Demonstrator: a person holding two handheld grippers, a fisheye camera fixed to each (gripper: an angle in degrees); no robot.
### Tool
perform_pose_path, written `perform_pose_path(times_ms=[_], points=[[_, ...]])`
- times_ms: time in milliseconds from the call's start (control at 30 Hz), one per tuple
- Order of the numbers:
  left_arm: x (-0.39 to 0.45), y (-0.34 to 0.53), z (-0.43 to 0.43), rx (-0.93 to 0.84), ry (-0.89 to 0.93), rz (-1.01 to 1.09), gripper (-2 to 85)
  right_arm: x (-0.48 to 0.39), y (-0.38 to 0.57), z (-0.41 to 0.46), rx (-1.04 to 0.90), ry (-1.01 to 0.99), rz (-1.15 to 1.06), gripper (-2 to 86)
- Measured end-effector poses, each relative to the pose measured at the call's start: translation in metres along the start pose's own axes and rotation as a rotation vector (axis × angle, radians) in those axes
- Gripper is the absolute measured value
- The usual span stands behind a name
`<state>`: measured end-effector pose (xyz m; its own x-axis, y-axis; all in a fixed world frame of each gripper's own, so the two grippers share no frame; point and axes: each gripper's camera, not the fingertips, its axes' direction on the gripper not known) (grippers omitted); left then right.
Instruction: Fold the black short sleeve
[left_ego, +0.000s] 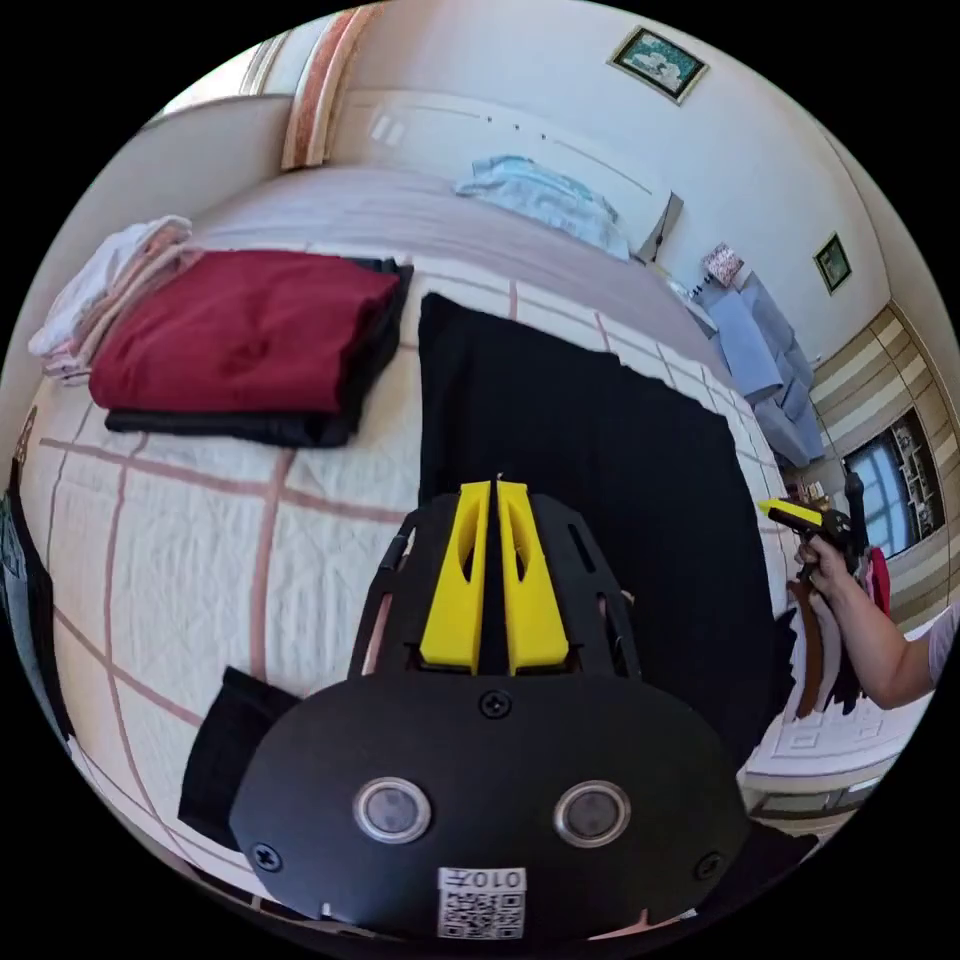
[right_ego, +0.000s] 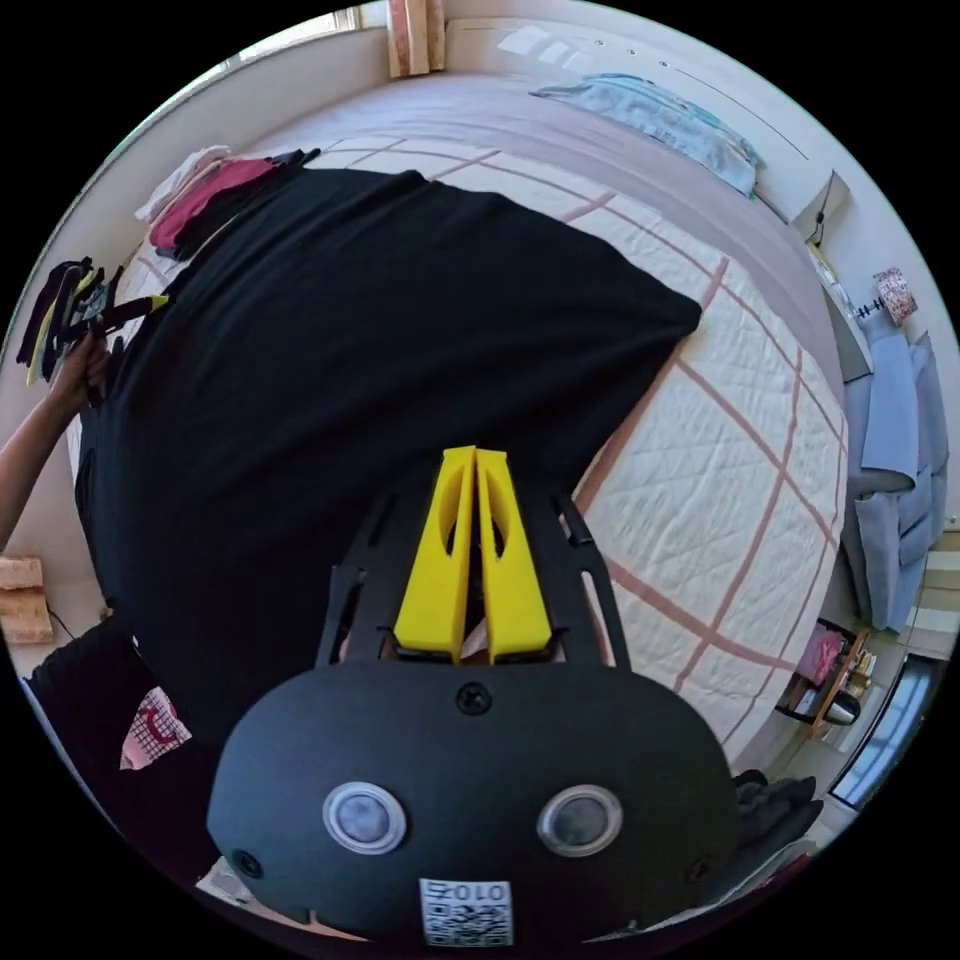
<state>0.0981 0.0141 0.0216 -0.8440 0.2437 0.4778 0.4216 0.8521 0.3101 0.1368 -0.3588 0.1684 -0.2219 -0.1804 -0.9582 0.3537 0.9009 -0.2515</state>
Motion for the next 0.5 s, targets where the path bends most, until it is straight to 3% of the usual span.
perform_pose_path(times_ms=[100, 200, 300, 433, 500], points=[[-0.023, 0.045, -0.010, 0.097, -0.002, -0.098, 0.6, -0.017, -0.011, -0.012, 0.049, 0.137, 0.036, 1.9], [-0.040, 0.081, -0.059, 0.248, -0.047, -0.131, 2.3, -0.043, -0.019, -0.063, 0.249, 0.101, 0.055, 2.5], [-0.063, 0.134, -0.103, 0.257, -0.175, -0.223, 4.6, -0.088, -0.028, -0.089, 0.352, -0.082, -0.061, 4.1], [-0.125, 0.232, -0.141, 0.186, -0.270, -0.474, 7.1, -0.167, -0.061, -0.075, 0.237, -0.340, -0.195, 4.1], [-0.156, 0.273, -0.147, 0.171, -0.200, -0.581, 7.8, -0.205, -0.083, -0.066, 0.183, -0.419, -0.266, 3.9]])
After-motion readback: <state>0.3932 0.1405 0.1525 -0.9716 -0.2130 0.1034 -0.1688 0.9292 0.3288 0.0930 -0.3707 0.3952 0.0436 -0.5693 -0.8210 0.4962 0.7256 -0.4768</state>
